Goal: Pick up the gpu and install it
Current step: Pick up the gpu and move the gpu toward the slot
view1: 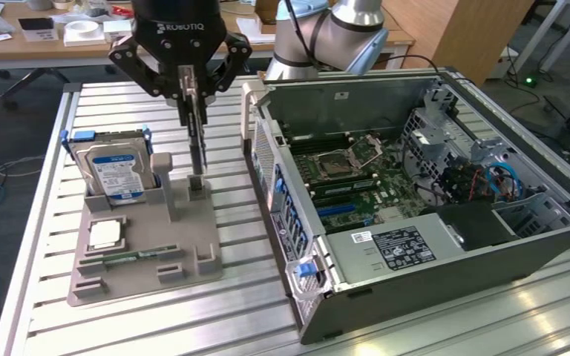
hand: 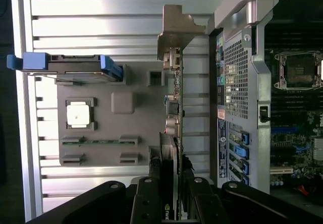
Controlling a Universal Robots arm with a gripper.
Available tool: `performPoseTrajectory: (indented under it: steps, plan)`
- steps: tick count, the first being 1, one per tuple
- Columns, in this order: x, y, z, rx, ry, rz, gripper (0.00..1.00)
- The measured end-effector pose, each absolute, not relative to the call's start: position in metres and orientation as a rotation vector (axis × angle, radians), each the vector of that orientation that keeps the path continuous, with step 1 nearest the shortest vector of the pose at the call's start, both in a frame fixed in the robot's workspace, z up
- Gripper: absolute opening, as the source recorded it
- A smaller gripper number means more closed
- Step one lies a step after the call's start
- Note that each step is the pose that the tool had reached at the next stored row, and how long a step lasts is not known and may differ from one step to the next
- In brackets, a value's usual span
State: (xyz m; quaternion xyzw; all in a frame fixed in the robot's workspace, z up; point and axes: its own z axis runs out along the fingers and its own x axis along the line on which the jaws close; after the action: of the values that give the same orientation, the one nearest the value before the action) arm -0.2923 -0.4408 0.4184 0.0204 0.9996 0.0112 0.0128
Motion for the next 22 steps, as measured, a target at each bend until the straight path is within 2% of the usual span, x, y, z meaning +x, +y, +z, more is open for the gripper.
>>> performPoseTrajectory:
  steps: [22]
  plan:
    - [-0.244,-0.441,0.418,0.064,3.115,0.035,0.26]
